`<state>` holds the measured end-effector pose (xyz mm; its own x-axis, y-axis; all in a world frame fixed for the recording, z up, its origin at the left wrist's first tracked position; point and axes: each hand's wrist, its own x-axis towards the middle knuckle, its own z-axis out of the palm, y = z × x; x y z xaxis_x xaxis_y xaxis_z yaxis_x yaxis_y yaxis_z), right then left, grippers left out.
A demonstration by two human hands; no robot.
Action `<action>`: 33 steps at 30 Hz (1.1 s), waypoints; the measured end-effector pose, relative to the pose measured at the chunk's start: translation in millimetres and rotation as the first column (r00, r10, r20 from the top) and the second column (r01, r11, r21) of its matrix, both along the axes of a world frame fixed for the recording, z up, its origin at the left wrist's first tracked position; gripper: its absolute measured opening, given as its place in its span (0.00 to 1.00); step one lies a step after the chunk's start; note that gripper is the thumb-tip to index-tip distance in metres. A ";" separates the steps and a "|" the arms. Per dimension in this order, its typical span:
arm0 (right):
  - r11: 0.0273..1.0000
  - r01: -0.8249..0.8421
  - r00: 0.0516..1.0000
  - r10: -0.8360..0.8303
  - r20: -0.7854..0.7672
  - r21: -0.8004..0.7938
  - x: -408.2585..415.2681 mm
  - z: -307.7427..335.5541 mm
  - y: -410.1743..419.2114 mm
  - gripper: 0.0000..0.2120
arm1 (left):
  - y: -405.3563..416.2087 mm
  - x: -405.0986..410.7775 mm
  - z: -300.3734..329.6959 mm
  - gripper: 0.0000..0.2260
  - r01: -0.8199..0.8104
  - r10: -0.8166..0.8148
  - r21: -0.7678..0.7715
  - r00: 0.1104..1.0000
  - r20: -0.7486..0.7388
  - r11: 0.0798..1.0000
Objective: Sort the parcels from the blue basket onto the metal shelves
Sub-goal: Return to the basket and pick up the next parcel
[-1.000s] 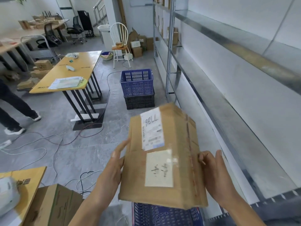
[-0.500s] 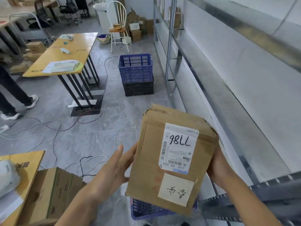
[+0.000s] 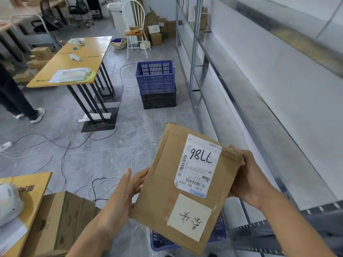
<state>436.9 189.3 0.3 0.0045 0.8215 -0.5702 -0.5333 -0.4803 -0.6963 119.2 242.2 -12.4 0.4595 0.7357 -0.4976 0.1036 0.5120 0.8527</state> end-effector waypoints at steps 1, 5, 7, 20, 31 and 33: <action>1.000 0.027 0.998 -0.026 -0.055 0.013 0.4 0.0 -0.5 0.26 | 0.1 0.0 1.0 0.30 -0.029 0.029 0.016 1.000 0.002 0.999; 0.991 0.123 0.967 -0.107 -0.233 0.057 -0.8 1.9 -3.1 0.22 | 6.5 -2.3 6.9 0.30 -0.271 0.268 0.131 0.963 0.041 0.954; 0.988 0.136 0.949 -0.108 -0.295 0.075 -4.7 -2.3 -4.1 0.24 | 13.0 -3.9 10.9 0.29 -0.400 0.392 0.171 0.916 0.083 0.900; 0.968 0.230 0.917 -0.180 -0.357 0.102 -25.2 -25.3 -12.4 0.18 | 30.0 1.8 29.6 0.20 -0.485 0.414 0.250 0.863 0.287 0.838; 0.960 0.133 0.984 -0.158 0.083 0.245 -18.1 -27.1 -12.9 0.27 | 23.7 -7.4 11.1 0.23 -0.327 0.307 0.167 0.942 0.137 0.930; 0.956 0.053 0.991 -0.087 0.106 0.288 -10.6 -24.8 -14.6 0.37 | 27.5 -14.8 10.1 0.25 -0.314 0.300 0.179 0.948 0.105 0.932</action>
